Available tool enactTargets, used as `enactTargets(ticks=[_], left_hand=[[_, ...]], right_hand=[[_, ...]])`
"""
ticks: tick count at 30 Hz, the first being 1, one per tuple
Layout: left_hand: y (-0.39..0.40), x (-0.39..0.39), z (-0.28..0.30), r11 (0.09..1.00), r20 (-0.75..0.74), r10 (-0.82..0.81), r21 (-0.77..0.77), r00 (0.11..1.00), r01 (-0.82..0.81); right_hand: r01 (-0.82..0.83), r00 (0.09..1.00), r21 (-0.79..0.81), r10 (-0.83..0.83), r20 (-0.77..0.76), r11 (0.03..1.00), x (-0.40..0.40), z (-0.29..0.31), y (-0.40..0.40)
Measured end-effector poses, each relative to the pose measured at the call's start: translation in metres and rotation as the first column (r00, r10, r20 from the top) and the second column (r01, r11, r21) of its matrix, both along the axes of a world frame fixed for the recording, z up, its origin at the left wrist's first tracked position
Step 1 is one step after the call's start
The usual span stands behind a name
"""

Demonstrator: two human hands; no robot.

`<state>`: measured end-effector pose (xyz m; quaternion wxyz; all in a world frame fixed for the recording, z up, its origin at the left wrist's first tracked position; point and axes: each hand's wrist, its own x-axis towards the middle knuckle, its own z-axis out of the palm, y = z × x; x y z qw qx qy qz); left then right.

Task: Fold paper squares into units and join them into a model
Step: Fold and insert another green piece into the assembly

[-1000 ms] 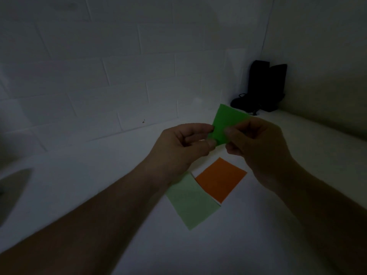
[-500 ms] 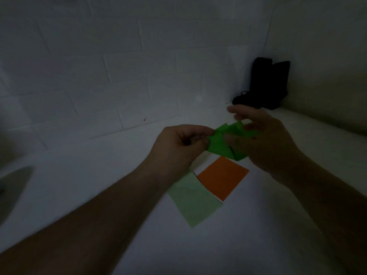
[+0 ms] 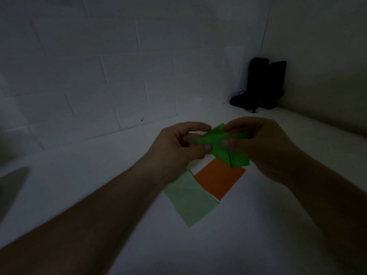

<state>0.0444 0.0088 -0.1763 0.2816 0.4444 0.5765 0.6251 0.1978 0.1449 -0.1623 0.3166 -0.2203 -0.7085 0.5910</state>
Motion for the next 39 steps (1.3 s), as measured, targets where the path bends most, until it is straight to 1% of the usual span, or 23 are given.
enactTargets(ticks=[2,6,9,12,15,19,28,31,35,39], left_hand=[[0.0013,-0.0011,0.0005,1.000,0.095,0.014,-0.023,0.995,-0.012],[0.0003,-0.0010,0.0028,0.996,0.196,0.038,-0.083,0.980,-0.022],[-0.0001,-0.0007,0.0041,0.996,0.268,0.030,-0.093,0.963,-0.005],[0.0003,0.0009,0.0036,0.993,0.256,0.007,-0.115,0.967,0.024],[-0.0004,0.0025,0.0023,0.991,0.219,-0.020,-0.126,0.976,0.048],[0.0002,0.0020,0.0027,0.992,0.203,-0.016,-0.119,0.979,0.041],[-0.0007,-0.0014,0.0020,0.995,0.138,0.006,-0.102,0.990,0.009],[-0.0011,-0.0017,0.0022,0.996,0.150,-0.001,-0.092,0.989,0.015],[-0.0017,-0.0019,0.0030,0.996,0.148,-0.002,-0.092,0.989,0.016],[-0.0011,-0.0024,0.0033,0.995,0.158,0.032,-0.101,0.987,-0.016]], right_hand=[[-0.011,1.000,-0.006,0.011,-0.005,1.000,-0.0004,0.0005,-0.0011],[0.020,1.000,0.010,-0.020,0.001,1.000,-0.0023,-0.0001,-0.0019],[0.001,1.000,-0.004,-0.001,-0.018,1.000,-0.0023,-0.0009,-0.0009],[-0.024,1.000,0.077,0.023,0.013,0.997,-0.0008,-0.0019,-0.0021],[-0.021,0.998,0.157,0.011,0.067,0.987,-0.0021,-0.0027,-0.0046],[-0.021,0.998,0.130,0.012,0.066,0.991,-0.0018,-0.0020,-0.0038],[-0.044,0.998,0.171,0.037,0.048,0.984,-0.0014,-0.0021,-0.0050],[-0.031,0.998,0.175,0.022,0.055,0.984,-0.0015,-0.0031,-0.0031],[0.004,0.997,0.235,-0.022,0.071,0.972,-0.0019,-0.0037,-0.0021],[0.019,0.995,0.271,-0.044,0.087,0.962,-0.0028,-0.0038,-0.0016]])
